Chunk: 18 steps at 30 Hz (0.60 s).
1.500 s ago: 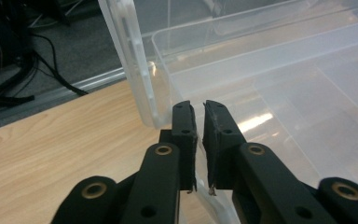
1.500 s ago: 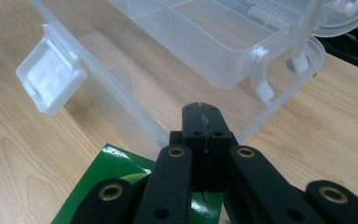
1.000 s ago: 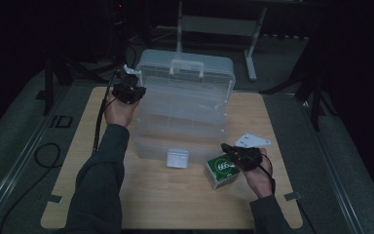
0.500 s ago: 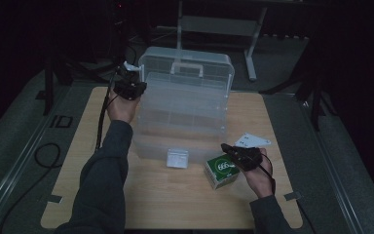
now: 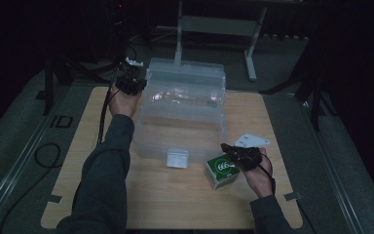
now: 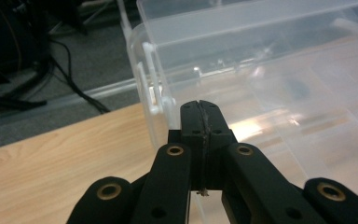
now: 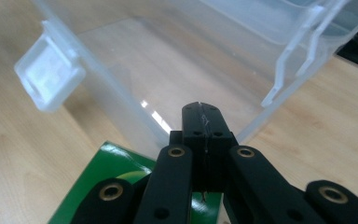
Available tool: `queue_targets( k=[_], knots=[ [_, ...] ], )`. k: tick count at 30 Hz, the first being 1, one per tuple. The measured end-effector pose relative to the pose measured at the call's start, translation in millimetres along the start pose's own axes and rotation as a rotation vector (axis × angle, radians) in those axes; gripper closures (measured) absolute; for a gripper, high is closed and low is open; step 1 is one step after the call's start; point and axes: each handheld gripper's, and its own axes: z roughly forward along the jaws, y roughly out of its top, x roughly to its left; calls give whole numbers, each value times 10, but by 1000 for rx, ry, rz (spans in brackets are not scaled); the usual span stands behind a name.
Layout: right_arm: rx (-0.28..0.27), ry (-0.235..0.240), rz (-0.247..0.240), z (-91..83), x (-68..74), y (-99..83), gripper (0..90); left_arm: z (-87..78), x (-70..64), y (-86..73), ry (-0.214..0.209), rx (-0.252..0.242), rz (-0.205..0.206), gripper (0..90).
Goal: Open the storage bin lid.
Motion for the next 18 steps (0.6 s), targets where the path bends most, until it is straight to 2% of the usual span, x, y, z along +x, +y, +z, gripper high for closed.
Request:
queue_targets(
  k=[3,7,9,11,13,14,18],
  knots=[
    [7,-6,-12,0,2,13,900,-60,13,-53,-3,-24,1,900],
    [5,-4,-9,0,-1,12,900,-159,1,-115,-24,-40,29,889],
    [1,0,-5,1,-4,9,900,-206,7,-182,-47,-45,27,871],
    [1,-2,-6,1,-3,9,900,-240,-8,-254,-48,-37,60,849],
    [3,-1,-6,1,-3,10,900,-281,-4,-334,-73,-46,55,840],
    [3,-2,-7,1,-3,10,900,-302,-6,-373,-67,-49,62,839],
    [3,1,-6,0,-5,10,900,-362,-28,-529,-95,-51,84,837]
  ],
)
